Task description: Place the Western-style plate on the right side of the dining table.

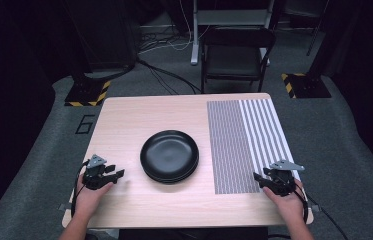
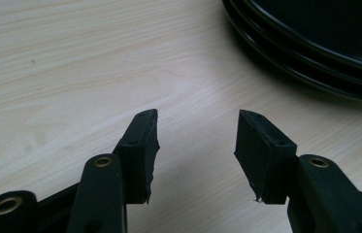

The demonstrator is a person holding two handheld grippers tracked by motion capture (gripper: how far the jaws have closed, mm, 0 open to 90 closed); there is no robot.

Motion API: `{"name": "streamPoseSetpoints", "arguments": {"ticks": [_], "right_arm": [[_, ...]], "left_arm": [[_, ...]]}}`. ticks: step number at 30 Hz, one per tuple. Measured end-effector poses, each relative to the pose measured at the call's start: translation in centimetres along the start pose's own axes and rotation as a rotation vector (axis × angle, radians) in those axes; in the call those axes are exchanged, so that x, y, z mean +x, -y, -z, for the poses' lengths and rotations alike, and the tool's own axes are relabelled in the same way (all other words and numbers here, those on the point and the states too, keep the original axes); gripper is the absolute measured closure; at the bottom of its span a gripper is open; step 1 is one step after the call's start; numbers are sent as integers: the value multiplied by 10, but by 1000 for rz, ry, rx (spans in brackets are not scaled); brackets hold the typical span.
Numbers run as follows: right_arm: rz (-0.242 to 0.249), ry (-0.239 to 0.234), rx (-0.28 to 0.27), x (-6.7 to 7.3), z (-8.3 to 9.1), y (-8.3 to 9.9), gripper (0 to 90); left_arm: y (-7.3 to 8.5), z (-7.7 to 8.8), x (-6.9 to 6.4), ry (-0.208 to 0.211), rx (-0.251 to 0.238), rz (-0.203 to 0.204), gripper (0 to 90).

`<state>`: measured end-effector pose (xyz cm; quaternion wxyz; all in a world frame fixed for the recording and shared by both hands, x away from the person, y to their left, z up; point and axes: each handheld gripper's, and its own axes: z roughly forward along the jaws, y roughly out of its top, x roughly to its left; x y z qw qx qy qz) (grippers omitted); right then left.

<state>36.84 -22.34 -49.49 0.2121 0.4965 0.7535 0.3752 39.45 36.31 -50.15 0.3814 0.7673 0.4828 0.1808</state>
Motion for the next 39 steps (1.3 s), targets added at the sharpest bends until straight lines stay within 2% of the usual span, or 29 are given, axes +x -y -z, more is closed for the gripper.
{"name": "streamPoseSetpoints", "arguments": {"ticks": [2,5,10,12,17,22,26,29,39], "right_arm": [[4,0,2,2,0,-1,526],[-32,-32,-8,5,2,-3,531],[-19,-36,-5,12,4,-8,527],[-11,-30,-3,13,5,-11,521],[-11,-38,-3,17,8,-18,521],[-17,-46,-4,20,9,-21,534],[-30,-59,-18,21,10,-25,531],[-37,-70,-23,23,9,-29,530],[-26,-88,-33,32,1,-38,528]], "left_arm": [[-1,1,-2,9,12,-2,509],[-5,2,-5,6,12,1,515],[-10,5,-10,20,-2,9,520],[-13,6,-12,23,9,6,519],[-17,8,-17,47,-12,19,511],[-23,12,-20,61,-12,14,517],[-30,14,-22,86,-39,39,522],[-34,14,-22,101,-36,56,519],[-46,11,-23,94,-54,69,520]]}}
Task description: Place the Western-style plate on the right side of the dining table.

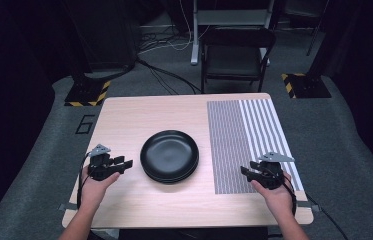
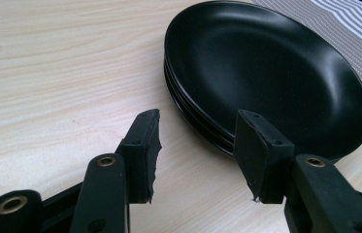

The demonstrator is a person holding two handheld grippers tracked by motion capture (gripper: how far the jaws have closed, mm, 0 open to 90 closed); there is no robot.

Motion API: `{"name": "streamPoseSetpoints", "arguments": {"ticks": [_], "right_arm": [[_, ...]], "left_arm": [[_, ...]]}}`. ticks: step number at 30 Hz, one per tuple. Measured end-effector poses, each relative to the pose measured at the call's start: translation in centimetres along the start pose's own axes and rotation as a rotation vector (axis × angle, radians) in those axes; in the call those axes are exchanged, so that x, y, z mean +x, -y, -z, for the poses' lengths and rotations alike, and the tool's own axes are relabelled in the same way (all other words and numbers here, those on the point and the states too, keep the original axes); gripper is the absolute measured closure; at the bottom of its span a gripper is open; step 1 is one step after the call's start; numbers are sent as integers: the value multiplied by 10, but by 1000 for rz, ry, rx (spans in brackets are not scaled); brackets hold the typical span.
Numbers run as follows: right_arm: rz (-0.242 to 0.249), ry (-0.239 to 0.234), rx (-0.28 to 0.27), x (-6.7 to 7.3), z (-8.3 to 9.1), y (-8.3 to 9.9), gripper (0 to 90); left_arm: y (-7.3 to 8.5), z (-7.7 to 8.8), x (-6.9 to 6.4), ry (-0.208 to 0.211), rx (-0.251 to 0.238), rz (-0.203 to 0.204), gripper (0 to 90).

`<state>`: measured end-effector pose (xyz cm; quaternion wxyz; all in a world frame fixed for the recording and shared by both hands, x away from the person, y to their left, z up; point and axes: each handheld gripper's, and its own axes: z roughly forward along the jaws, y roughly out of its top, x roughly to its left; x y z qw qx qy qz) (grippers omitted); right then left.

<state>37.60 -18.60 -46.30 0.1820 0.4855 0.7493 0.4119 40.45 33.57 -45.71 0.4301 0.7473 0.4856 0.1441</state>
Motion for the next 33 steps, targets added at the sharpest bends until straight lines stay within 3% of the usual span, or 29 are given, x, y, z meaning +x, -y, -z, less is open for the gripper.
{"name": "streamPoseSetpoints", "arguments": {"ticks": [7,20,29,33], "right_arm": [[1,-9,-2,3,-4,-5,528],[-15,-19,-11,8,-12,-14,541],[-15,-25,-16,14,-22,-23,541],[-17,-30,-20,17,-26,-28,543]], "left_arm": [[-8,-3,-4,-1,-4,22,542],[-28,-16,-15,11,-4,24,587],[-32,-21,-13,13,-4,52,614],[-35,-24,-11,-9,0,54,618]]}}
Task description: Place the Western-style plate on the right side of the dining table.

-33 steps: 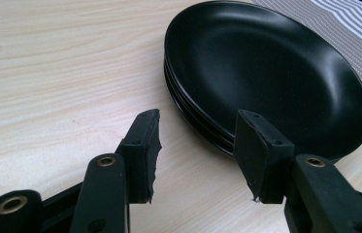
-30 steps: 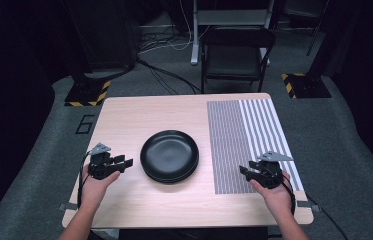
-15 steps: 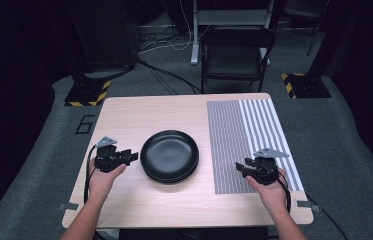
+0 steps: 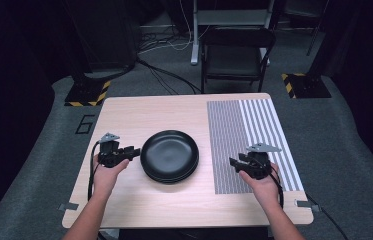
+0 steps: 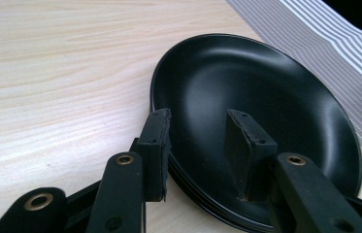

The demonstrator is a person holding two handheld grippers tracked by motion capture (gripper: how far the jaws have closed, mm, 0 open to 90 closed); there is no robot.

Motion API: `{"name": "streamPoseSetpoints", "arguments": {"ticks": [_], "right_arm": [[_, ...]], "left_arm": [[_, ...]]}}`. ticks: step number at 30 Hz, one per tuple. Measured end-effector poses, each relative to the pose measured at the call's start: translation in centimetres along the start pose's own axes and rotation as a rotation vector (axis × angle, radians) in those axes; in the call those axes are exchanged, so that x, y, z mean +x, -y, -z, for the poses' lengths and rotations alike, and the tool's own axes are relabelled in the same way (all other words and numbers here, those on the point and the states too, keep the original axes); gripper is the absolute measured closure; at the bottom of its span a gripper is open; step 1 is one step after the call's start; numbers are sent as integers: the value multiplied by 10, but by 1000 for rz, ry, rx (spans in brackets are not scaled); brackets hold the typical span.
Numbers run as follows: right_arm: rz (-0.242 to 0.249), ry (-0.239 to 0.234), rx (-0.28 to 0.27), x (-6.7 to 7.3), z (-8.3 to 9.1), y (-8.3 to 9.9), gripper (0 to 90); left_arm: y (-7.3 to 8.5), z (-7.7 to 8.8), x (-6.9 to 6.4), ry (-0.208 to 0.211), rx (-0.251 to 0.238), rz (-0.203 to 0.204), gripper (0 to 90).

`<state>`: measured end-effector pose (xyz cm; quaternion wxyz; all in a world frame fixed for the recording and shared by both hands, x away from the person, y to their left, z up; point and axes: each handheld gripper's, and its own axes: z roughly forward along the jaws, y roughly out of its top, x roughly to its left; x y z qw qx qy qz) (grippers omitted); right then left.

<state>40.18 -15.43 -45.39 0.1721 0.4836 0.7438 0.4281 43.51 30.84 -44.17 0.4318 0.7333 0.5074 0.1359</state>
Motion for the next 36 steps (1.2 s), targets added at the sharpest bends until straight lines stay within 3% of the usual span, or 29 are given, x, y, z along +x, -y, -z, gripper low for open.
{"name": "streamPoseSetpoints", "arguments": {"ticks": [7,11,16,21,29,36], "right_arm": [[4,-5,-15,4,-6,-9,554],[0,-10,-19,6,-10,-12,561],[-5,-12,-26,7,-16,-14,553],[-6,-8,-18,8,-23,-15,547],[-23,-11,-12,13,-35,-16,547],[-27,-18,-3,19,-46,-17,561]], "left_arm": [[-4,-5,3,-2,-13,20,618],[-4,-11,7,34,11,59,621],[-3,-13,12,-6,-1,60,614],[-3,-16,14,-6,-16,61,603],[4,-21,14,24,-20,72,583],[10,-25,16,32,0,96,647]]}}
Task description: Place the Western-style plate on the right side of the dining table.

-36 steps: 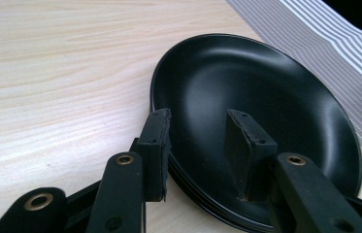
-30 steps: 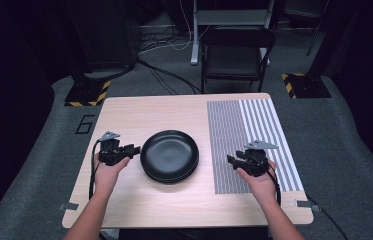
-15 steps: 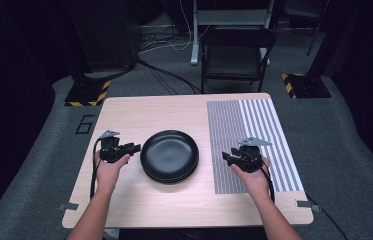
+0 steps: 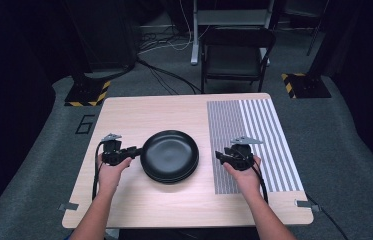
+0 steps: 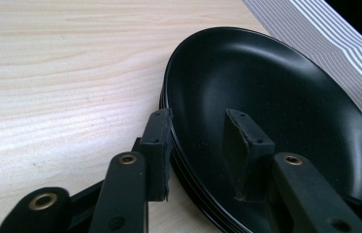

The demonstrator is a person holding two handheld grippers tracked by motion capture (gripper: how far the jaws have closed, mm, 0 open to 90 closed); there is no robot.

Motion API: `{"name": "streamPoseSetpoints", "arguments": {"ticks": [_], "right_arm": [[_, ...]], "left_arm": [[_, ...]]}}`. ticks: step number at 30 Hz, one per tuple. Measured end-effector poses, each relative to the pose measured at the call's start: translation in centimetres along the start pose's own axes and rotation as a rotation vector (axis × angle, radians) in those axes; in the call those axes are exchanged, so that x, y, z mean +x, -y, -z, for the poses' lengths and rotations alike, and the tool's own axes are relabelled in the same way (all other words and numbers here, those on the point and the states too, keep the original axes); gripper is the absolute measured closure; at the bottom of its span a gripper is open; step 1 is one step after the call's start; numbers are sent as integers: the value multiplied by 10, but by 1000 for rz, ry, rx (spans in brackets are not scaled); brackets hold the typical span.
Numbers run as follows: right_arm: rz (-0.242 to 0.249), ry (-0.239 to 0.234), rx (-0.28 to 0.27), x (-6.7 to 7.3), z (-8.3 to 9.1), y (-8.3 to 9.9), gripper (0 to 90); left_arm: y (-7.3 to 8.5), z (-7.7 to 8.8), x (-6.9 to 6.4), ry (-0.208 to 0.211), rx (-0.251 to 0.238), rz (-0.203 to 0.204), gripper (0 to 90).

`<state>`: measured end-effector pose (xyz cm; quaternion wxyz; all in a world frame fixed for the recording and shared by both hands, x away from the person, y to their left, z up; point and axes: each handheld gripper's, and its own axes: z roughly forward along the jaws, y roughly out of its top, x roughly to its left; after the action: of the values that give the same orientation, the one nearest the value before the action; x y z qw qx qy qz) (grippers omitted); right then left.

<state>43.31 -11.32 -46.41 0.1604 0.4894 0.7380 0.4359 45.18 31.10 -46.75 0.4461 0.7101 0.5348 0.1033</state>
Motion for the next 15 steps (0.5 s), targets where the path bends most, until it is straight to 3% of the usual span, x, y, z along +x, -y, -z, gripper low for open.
{"name": "streamPoseSetpoints", "arguments": {"ticks": [11,15], "right_arm": [[-34,-32,-3,5,-11,-1,595],[-55,-36,-8,6,-14,0,597]], "left_arm": [[7,-6,8,7,-1,80,734],[8,-8,10,7,5,88,757]]}}
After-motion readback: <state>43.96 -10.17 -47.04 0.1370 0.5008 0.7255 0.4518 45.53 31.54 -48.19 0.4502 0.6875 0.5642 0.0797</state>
